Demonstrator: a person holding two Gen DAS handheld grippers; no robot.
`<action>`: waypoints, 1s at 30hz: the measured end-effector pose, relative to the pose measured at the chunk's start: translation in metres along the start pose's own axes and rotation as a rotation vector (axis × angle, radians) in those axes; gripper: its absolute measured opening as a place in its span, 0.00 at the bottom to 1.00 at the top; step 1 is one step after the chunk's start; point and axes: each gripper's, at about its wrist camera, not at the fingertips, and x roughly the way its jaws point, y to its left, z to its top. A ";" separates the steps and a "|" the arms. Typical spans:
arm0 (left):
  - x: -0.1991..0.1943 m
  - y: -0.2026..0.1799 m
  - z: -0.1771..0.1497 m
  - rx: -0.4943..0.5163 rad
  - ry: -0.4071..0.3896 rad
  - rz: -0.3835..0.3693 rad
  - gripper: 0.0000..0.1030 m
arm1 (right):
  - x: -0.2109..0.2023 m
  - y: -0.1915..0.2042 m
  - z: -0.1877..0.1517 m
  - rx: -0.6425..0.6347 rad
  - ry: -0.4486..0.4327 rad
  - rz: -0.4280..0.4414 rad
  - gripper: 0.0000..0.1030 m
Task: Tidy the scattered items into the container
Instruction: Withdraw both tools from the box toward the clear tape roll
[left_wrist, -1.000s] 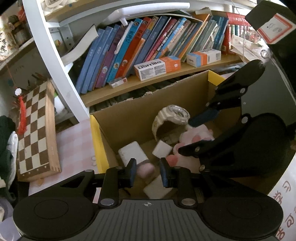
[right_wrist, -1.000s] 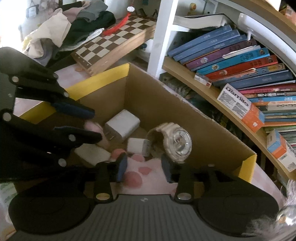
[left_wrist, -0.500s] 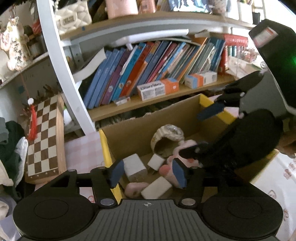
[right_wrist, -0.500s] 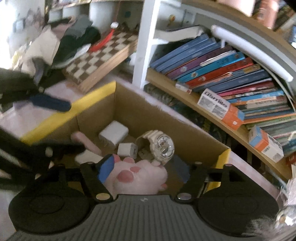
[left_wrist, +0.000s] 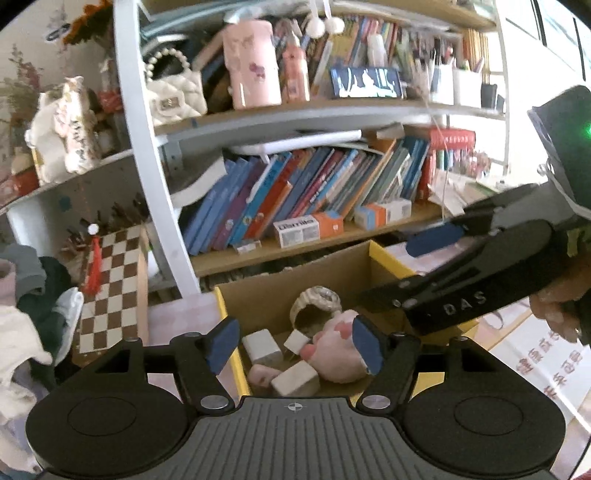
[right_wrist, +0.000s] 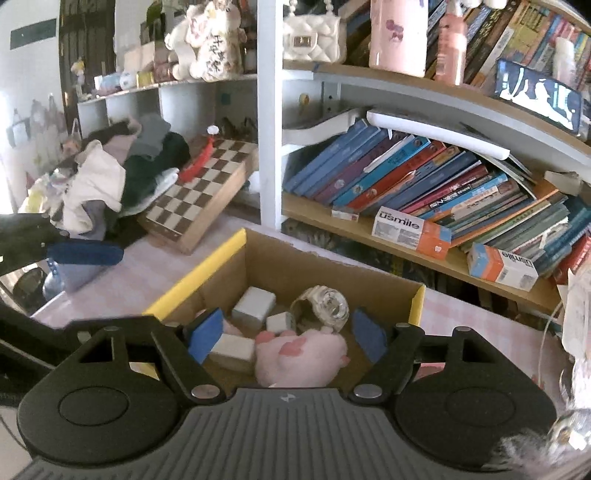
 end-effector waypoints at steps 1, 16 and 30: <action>-0.005 0.001 -0.002 -0.005 -0.005 0.000 0.68 | -0.005 0.002 -0.003 0.006 -0.002 0.001 0.75; -0.043 0.006 -0.049 -0.088 0.038 0.049 0.79 | -0.043 0.027 -0.053 0.039 0.031 -0.021 0.82; -0.037 0.005 -0.106 -0.151 0.194 0.100 0.80 | -0.025 0.035 -0.111 0.138 0.180 -0.021 0.82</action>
